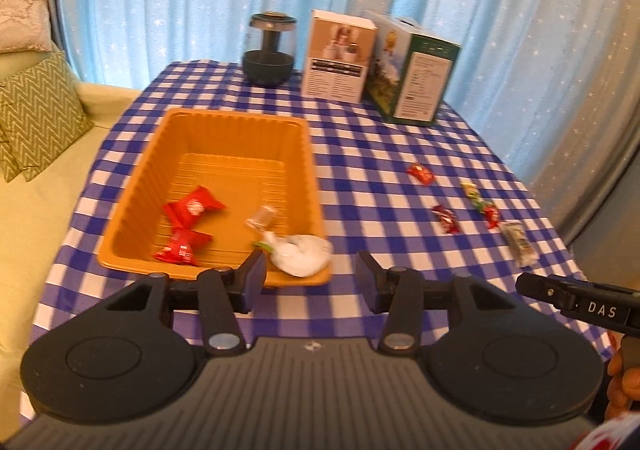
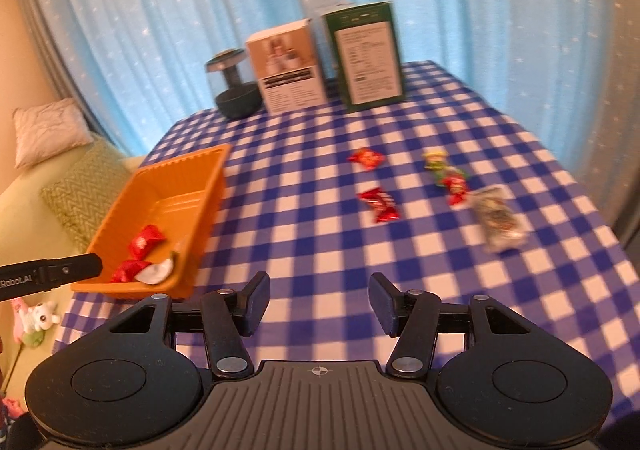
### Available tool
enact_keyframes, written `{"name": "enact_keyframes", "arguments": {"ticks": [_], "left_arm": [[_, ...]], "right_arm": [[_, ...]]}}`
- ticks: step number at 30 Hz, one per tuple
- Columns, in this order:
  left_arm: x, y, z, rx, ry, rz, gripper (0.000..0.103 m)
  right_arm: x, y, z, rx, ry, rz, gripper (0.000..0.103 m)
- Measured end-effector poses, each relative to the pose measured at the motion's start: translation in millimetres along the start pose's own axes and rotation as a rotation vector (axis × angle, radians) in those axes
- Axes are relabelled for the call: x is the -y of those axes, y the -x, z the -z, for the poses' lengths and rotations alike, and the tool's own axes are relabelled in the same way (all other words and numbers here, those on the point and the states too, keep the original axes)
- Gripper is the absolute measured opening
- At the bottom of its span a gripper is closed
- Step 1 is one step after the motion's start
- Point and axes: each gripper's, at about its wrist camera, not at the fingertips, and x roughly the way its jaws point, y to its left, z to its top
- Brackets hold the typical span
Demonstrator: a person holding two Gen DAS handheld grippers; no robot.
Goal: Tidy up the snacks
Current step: 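Withdraw both open tools from the tray toward the remaining snacks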
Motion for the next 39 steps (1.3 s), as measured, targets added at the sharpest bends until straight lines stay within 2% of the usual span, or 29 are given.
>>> {"name": "enact_keyframes", "arguments": {"ticks": [7,10,12,19,22,39], "left_arm": [[40.4,-1.8,7.2,-0.009,-0.024,0.050,0.050],[55.3,-2.2,9.1,-0.002,-0.032,0.063,0.055],[64.0,-3.2,9.9,0.000,-0.037,0.072,0.061],[84.7,-12.4,13.2,-0.022,-0.064,0.085,0.066],[90.3,-14.5,13.8,-0.021,-0.067,0.084,0.072],[115.5,-35.8,11.2,-0.050,-0.078,0.121,0.074]], "right_arm": [[36.8,27.1,1.8,0.033,-0.038,0.062,0.057],[48.7,33.5,2.2,0.044,-0.056,0.080,0.057],[56.0,37.4,2.4,0.049,-0.066,0.088,0.057],[75.4,43.6,4.6,0.054,-0.102,0.109,0.058],[80.5,42.9,3.9,0.052,-0.110,0.115,0.058],[99.0,29.1,-3.0,0.056,-0.101,0.134,0.058]]}}
